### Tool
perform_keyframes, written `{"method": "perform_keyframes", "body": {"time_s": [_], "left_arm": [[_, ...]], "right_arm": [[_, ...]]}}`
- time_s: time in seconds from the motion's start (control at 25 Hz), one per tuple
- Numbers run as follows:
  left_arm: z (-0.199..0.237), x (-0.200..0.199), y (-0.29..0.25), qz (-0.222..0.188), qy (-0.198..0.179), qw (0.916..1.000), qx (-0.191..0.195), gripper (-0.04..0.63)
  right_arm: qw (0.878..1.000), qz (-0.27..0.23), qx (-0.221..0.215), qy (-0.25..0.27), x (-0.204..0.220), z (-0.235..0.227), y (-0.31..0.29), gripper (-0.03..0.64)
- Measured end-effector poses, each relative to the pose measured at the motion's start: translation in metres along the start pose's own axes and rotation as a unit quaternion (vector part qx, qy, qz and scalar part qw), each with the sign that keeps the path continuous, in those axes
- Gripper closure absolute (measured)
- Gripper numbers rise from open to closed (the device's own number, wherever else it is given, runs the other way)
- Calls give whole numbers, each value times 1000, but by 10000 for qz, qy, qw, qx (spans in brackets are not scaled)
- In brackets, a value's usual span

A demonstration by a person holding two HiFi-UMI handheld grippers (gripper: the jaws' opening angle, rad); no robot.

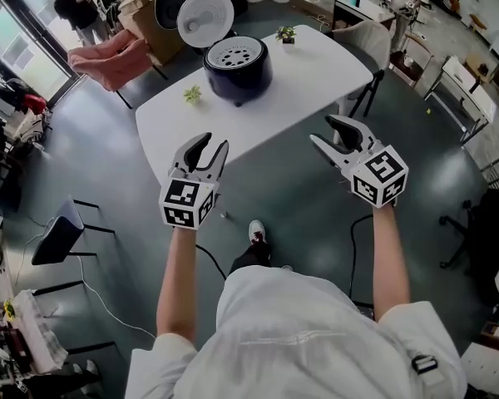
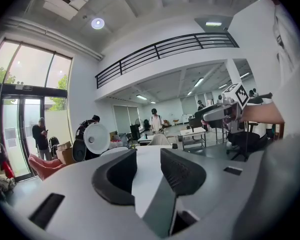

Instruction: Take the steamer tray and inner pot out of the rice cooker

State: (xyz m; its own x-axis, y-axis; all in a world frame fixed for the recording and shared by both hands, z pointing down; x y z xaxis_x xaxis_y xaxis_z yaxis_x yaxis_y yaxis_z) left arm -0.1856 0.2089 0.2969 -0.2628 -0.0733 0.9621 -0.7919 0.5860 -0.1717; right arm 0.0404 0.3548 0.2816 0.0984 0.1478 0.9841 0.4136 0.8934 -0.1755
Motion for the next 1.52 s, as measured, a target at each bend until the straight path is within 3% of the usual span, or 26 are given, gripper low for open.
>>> {"method": "perform_keyframes", "body": {"time_s": [0.4,0.56,0.76,0.92,1.52], "left_arm": [[30,20,-85,-47,271,9996,71,445],[59,20,-146,-151,522,9985,101,436],[112,26,-218,-28,698,9975,-47,433],[150,28,-266,26,808,9965,-224,433],[206,76,-327,619,1105,9910,-441,433]], "right_arm": [[9996,221,-119,-139,14,-66,-53,400],[9983,572,-41,-40,12,-119,-81,361],[9975,669,-113,-180,1,-183,-132,359],[9967,803,-128,-11,-10,-227,-175,359],[9944,949,-436,-163,1,-286,-289,360]]}}
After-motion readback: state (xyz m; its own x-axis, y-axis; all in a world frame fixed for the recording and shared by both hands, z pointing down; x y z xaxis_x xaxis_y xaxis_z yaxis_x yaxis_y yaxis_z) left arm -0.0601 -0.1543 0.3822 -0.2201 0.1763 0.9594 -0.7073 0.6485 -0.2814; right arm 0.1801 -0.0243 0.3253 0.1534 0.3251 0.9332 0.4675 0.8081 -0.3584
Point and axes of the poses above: the fingertips, and each gripper's own axes: y backward along the fingers, z to its left, x out of its underside, the point moved 5 cm from there along y, backward along the fingers, and after that the axes turned 12 degrees about -x, right-handed, at the moved point
